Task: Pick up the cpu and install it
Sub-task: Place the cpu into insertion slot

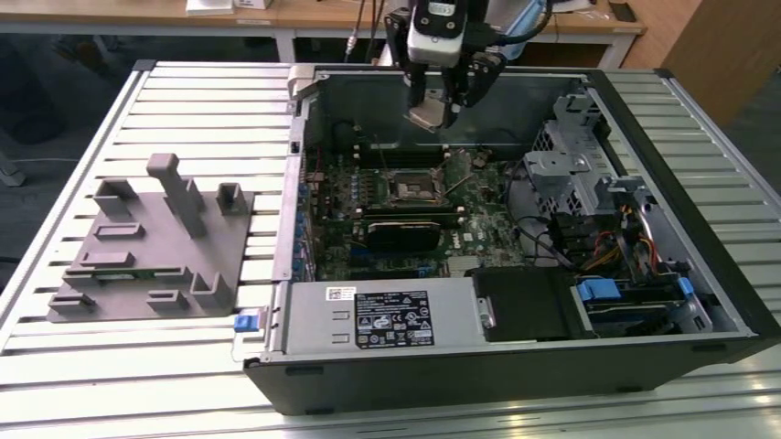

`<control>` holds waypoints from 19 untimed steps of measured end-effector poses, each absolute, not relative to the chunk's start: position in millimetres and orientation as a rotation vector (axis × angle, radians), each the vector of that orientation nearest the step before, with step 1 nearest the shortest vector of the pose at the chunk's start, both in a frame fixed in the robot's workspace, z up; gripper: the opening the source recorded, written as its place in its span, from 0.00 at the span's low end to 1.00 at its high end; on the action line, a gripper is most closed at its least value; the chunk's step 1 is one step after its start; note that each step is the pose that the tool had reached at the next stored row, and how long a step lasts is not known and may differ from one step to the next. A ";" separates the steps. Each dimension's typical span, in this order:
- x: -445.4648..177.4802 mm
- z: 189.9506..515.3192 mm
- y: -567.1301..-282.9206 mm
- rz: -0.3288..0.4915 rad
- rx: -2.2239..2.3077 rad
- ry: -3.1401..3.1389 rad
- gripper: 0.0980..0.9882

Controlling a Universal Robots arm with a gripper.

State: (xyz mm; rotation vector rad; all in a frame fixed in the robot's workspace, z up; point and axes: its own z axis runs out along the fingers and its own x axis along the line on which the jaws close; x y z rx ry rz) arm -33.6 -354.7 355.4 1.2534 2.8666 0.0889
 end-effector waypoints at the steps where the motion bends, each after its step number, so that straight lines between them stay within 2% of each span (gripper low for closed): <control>1: -33.6 354.5 -354.7 0.089 1.280 2.854 0.49; 19: -33.6 342.4 -354.5 0.082 1.707 2.611 0.49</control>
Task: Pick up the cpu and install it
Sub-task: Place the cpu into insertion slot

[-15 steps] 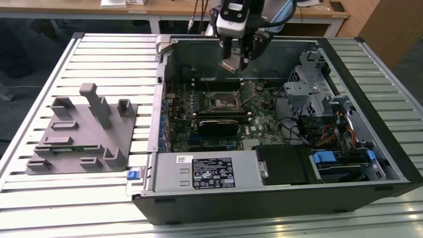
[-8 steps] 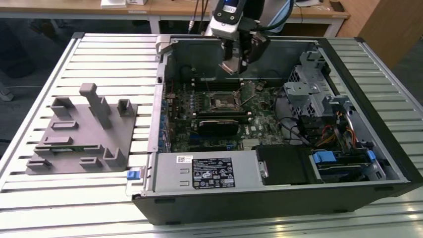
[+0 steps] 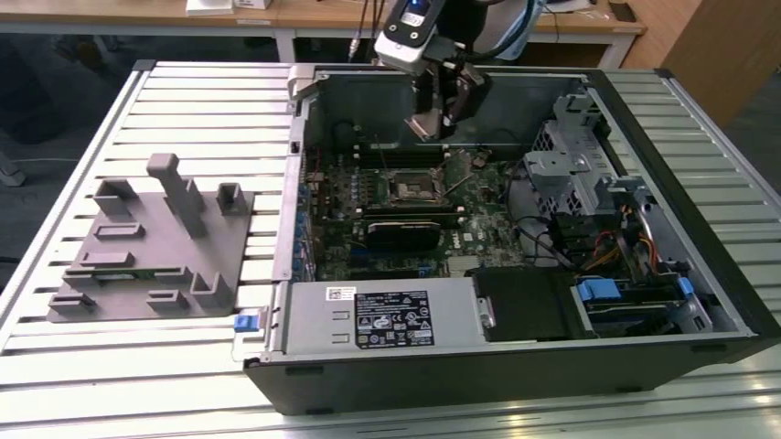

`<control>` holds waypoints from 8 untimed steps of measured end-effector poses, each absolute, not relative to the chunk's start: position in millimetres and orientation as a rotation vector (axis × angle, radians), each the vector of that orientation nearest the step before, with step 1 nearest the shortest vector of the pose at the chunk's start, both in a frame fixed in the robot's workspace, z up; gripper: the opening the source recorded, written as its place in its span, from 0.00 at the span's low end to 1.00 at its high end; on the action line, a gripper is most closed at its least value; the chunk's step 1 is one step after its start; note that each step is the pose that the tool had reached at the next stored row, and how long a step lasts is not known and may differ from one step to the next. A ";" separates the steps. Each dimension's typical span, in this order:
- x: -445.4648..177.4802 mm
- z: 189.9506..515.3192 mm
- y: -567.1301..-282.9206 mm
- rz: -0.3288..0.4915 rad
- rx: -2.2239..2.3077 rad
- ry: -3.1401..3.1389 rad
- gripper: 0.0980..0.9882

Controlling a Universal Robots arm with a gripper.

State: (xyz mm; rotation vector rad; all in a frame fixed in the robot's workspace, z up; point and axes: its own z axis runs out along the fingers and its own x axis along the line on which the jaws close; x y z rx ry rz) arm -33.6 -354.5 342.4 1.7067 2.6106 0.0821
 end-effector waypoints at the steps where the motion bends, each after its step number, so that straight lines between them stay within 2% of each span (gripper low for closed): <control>1: -33.6 342.0 -354.4 0.082 1.721 2.601 0.49; 8: -33.6 338.7 -354.0 0.080 1.852 2.506 0.49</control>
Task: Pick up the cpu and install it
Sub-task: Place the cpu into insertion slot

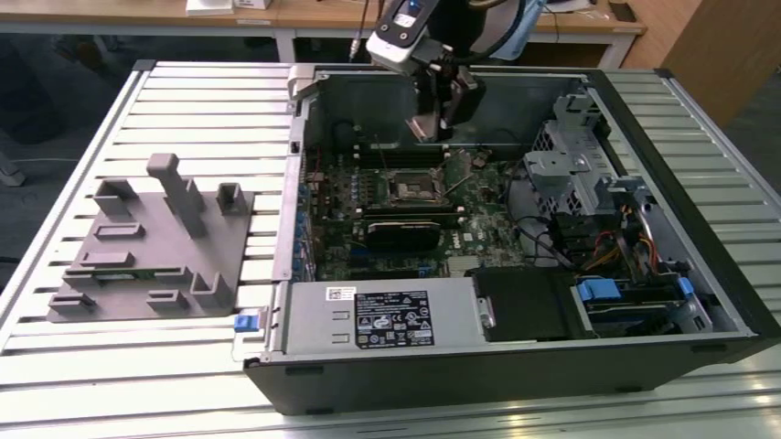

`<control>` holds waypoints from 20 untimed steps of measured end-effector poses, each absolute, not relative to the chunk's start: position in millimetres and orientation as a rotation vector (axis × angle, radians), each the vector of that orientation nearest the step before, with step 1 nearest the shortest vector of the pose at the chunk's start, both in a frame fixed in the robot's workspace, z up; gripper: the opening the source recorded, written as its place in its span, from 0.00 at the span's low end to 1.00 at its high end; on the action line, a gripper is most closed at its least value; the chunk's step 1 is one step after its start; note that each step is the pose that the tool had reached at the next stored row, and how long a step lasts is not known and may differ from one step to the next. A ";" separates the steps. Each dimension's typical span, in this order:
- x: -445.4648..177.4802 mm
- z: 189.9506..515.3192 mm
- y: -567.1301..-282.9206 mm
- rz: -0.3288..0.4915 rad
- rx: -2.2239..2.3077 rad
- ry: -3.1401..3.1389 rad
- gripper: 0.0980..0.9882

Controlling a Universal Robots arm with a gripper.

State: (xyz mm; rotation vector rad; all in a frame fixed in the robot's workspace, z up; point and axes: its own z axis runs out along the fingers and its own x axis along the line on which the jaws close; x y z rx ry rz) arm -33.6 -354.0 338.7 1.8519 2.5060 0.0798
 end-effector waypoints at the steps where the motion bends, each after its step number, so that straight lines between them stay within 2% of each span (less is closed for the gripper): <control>1: -33.6 338.1 -354.0 0.080 1.872 2.490 0.49; 20: -33.6 329.2 -353.0 0.072 2.229 2.166 0.49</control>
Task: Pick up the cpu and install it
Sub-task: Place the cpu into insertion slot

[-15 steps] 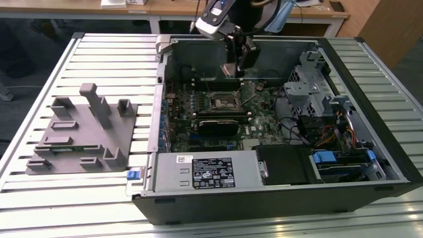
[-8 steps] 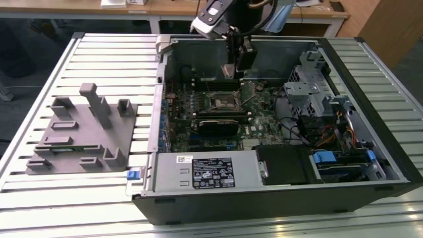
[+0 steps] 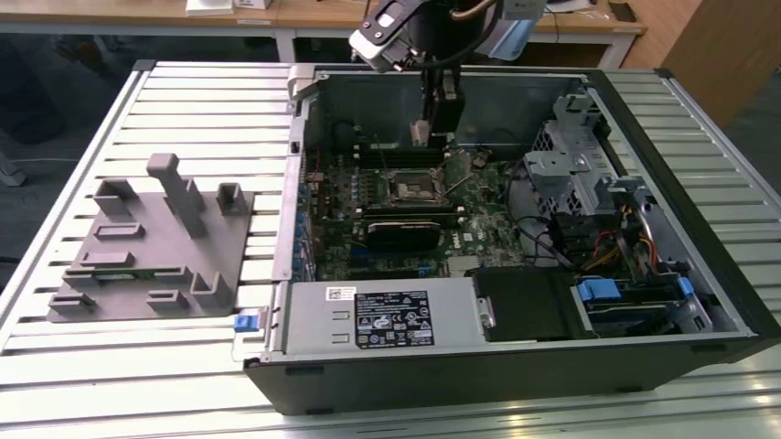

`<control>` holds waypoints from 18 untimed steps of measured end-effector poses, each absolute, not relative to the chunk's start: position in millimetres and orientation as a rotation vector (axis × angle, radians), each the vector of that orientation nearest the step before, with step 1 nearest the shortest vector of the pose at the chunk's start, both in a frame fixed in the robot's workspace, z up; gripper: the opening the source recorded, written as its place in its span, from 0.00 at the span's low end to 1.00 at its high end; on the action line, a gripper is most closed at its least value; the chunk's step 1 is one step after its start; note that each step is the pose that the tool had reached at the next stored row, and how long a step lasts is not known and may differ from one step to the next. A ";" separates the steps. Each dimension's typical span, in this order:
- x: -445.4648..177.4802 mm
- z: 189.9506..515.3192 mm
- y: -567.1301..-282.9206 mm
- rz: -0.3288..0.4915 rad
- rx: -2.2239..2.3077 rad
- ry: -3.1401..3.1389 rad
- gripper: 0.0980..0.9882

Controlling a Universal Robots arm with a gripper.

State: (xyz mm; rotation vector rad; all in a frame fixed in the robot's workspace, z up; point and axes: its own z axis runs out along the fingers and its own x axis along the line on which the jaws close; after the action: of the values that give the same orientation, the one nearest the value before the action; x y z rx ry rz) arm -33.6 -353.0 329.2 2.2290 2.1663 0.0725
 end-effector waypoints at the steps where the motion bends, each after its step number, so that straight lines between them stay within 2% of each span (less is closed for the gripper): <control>1: -33.6 328.6 -351.2 0.072 2.233 2.162 0.49; 18: -33.5 302.1 -337.7 0.070 2.194 2.200 0.49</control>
State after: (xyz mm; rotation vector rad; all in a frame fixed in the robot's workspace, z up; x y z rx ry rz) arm -33.5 -337.7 302.1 2.1943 2.1998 0.0704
